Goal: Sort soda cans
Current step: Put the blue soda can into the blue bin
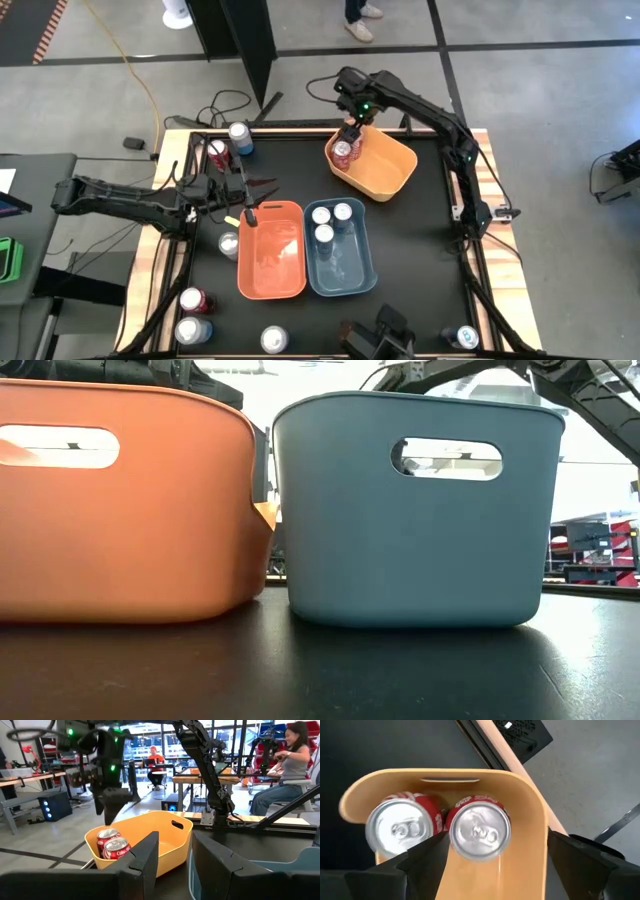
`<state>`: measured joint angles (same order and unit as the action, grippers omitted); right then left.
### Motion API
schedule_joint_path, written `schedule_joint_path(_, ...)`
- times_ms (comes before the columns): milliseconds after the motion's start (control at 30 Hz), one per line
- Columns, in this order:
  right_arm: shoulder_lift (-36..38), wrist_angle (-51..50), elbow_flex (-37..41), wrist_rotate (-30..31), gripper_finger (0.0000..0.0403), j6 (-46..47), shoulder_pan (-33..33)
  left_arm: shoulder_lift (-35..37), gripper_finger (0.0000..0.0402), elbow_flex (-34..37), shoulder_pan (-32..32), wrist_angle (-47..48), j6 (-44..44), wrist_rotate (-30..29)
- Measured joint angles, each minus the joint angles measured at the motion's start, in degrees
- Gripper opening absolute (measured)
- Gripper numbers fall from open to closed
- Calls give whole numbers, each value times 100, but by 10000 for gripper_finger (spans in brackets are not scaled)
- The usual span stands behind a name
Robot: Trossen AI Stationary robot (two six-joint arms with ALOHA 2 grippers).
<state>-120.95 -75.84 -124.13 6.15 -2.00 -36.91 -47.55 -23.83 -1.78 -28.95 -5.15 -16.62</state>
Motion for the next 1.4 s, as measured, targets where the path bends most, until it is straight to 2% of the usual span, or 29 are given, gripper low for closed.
schedule_joint_path(167,23,-399,-452,0,349,0,270,0,114,0,-2,0,0,0)
schedule_joint_path(567,850,-380,-460,36,330,253,1455,0,114,0,0,9,-2,0)
schedule_joint_path(733,1227,-728,-434,685,329,647,2168,0,114,0,0,13,0,0)
schedule_joint_path(867,1662,-944,81,923,329,1109,2789,0,114,0,0,51,16,0)
schedule_joint_path(1100,2703,-1069,1644,747,329,1934,4209,-1,114,0,-1,138,24,0)
schedule_joint_path(1400,3737,-1415,2694,719,329,4864,6120,-2,114,0,-1,136,24,-2)
